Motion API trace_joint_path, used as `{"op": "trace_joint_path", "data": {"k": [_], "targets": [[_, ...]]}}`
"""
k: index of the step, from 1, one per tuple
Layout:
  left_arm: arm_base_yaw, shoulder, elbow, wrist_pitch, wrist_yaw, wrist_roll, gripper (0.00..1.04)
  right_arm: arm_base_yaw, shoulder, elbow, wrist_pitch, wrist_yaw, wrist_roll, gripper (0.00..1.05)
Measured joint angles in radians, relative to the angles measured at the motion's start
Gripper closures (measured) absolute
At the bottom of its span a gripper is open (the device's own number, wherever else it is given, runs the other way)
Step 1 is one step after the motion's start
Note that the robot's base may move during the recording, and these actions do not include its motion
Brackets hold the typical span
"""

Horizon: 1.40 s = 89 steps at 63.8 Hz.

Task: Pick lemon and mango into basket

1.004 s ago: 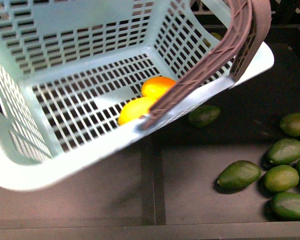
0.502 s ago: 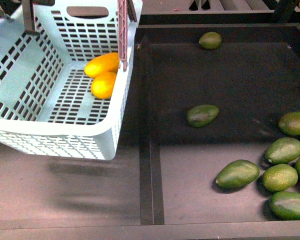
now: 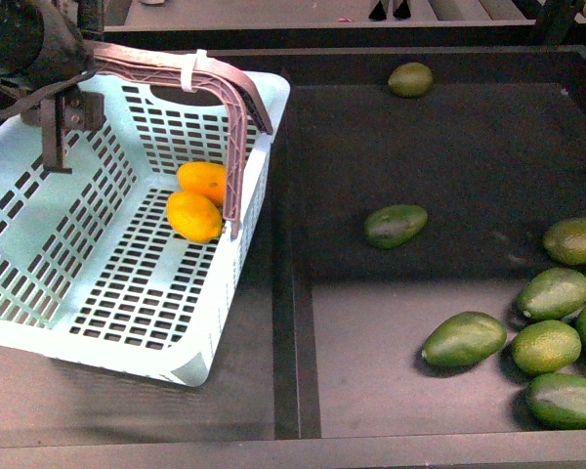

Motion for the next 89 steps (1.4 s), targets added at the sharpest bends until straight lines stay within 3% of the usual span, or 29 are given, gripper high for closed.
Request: {"op": "trace_joint_path", "data": {"k": [10, 20, 23, 26, 27, 32, 37, 41, 50, 60, 62, 68, 89], "targets": [[0.017, -0.127, -0.108, -0.019, -0.102, -0.053, 0.34, 0.000, 0.000, 0.000, 0.000, 0.000, 0.000, 0.09], [0.029, -0.320, -0.214, -0.201, -0.212, -0.095, 0.05, 0.000, 0.000, 0.000, 0.000, 0.000, 0.000, 0.09], [0.027, -0.345, -0.269, -0.129, -0.164, -0.031, 0.10, 0.000, 0.000, 0.000, 0.000, 0.000, 0.000, 0.09], [0.030, -0.362, -0.402, 0.209, 0.007, 0.253, 0.21, 0.000, 0.000, 0.000, 0.000, 0.000, 0.000, 0.09], [0.030, -0.365, -0.424, 0.261, 0.024, 0.279, 0.22, 0.000, 0.000, 0.000, 0.000, 0.000, 0.000, 0.09], [0.039, -0.419, -0.610, 0.679, 0.119, 0.827, 0.40, 0.000, 0.000, 0.000, 0.000, 0.000, 0.000, 0.09], [0.068, -0.512, -0.687, 0.820, 0.130, 1.241, 0.56, 0.000, 0.000, 0.000, 0.000, 0.000, 0.000, 0.09], [0.090, -0.556, -0.758, 0.879, 0.149, 1.453, 0.72, 0.000, 0.000, 0.000, 0.000, 0.000, 0.000, 0.09], [0.120, -0.642, -0.875, 0.856, 0.178, 1.573, 1.02, 0.000, 0.000, 0.000, 0.000, 0.000, 0.000, 0.09], [0.146, -0.800, -0.945, 0.778, 0.208, 1.601, 1.01, 0.000, 0.000, 0.000, 0.000, 0.000, 0.000, 0.09], [0.174, -0.833, -0.959, 0.756, 0.256, 1.603, 1.01, 0.000, 0.000, 0.000, 0.000, 0.000, 0.000, 0.09], [0.215, -0.925, -0.989, 0.695, 0.268, 1.606, 1.01, 0.000, 0.000, 0.000, 0.000, 0.000, 0.000, 0.09], [0.216, -1.255, -1.051, 0.431, 0.276, 1.609, 1.01, 0.000, 0.000, 0.000, 0.000, 0.000, 0.000, 0.09]]}}
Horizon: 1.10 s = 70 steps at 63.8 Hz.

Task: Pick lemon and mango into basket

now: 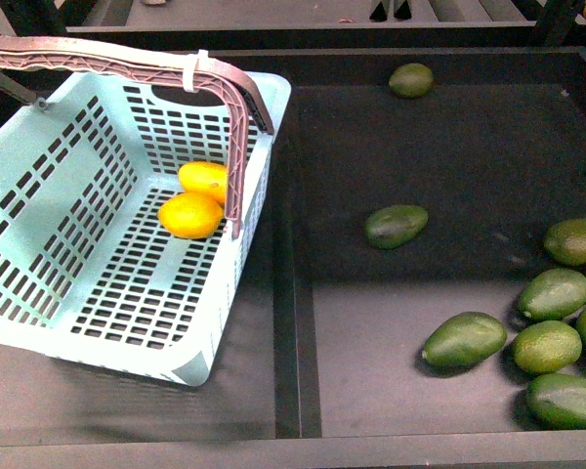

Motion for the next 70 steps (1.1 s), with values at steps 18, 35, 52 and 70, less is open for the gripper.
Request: {"op": "trace_joint_path", "data": {"k": [18, 35, 52, 70], "targets": [[0.000, -0.222, -0.002, -0.201, 0.000, 0.001, 1.01, 0.000, 0.000, 0.000, 0.000, 0.000, 0.000, 0.09], [0.000, -0.386, -0.002, -0.358, 0.000, 0.001, 1.01, 0.000, 0.000, 0.000, 0.000, 0.000, 0.000, 0.09], [0.000, -0.498, -0.002, -0.469, 0.000, 0.001, 1.01, 0.000, 0.000, 0.000, 0.000, 0.000, 0.000, 0.09], [0.000, -0.692, -0.002, -0.687, 0.000, 0.002, 1.01, 0.000, 0.000, 0.000, 0.000, 0.000, 0.000, 0.09]]}}
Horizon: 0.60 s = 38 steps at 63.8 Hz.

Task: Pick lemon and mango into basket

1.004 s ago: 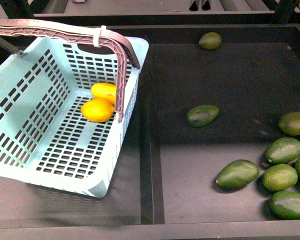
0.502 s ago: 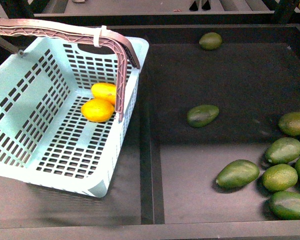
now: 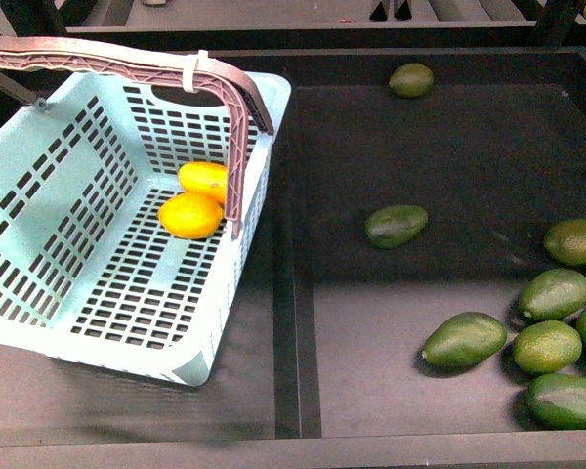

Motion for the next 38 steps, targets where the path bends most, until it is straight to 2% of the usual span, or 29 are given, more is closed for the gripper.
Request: {"op": "trace_joint_path", "data": {"k": [38], "targets": [[0.000, -0.029, 0.000, -0.011, 0.000, 0.000, 1.01, 0.000, 0.000, 0.000, 0.000, 0.000, 0.000, 0.09]]}}
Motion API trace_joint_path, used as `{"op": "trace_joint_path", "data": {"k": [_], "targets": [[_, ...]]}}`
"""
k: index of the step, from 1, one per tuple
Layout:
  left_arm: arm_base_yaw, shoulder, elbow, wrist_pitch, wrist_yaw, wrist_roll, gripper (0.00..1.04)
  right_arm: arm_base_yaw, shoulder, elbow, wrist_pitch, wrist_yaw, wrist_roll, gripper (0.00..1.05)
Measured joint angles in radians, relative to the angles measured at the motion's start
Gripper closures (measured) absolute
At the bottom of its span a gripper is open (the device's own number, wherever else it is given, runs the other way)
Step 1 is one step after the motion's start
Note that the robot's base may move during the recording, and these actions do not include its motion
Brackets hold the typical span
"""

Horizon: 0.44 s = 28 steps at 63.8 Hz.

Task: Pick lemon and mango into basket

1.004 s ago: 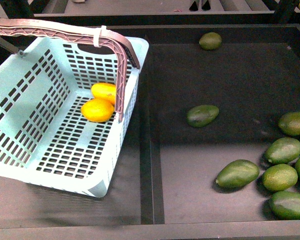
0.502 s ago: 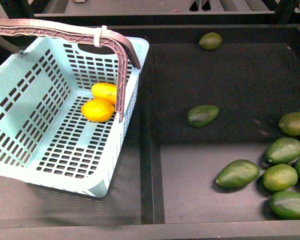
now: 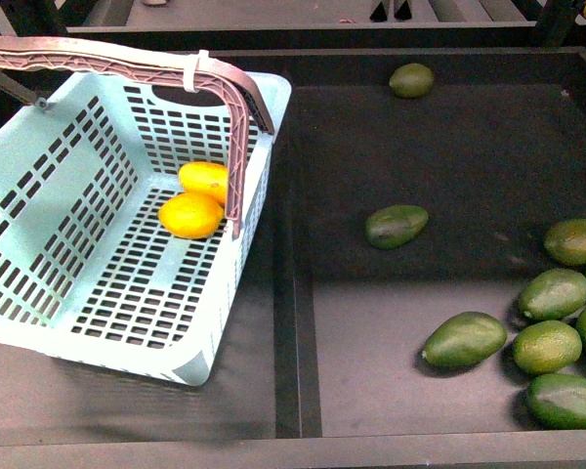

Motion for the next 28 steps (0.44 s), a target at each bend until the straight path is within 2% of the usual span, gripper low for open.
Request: {"op": "trace_joint_path", "data": {"k": [3, 16, 20, 25, 28], "targets": [[0.000, 0.000, 0.000, 0.000, 0.000, 0.000, 0.99, 0.000, 0.000, 0.000, 0.000, 0.000, 0.000, 0.09], [0.000, 0.000, 0.000, 0.000, 0.000, 0.000, 0.56, 0.000, 0.000, 0.000, 0.000, 0.000, 0.000, 0.09], [0.000, 0.000, 0.000, 0.000, 0.000, 0.000, 0.42, 0.000, 0.000, 0.000, 0.000, 0.000, 0.000, 0.09], [0.000, 0.000, 0.000, 0.000, 0.000, 0.000, 0.17, 0.000, 0.000, 0.000, 0.000, 0.000, 0.000, 0.09], [0.000, 0.000, 0.000, 0.000, 0.000, 0.000, 0.07, 0.000, 0.000, 0.000, 0.000, 0.000, 0.000, 0.09]]}}
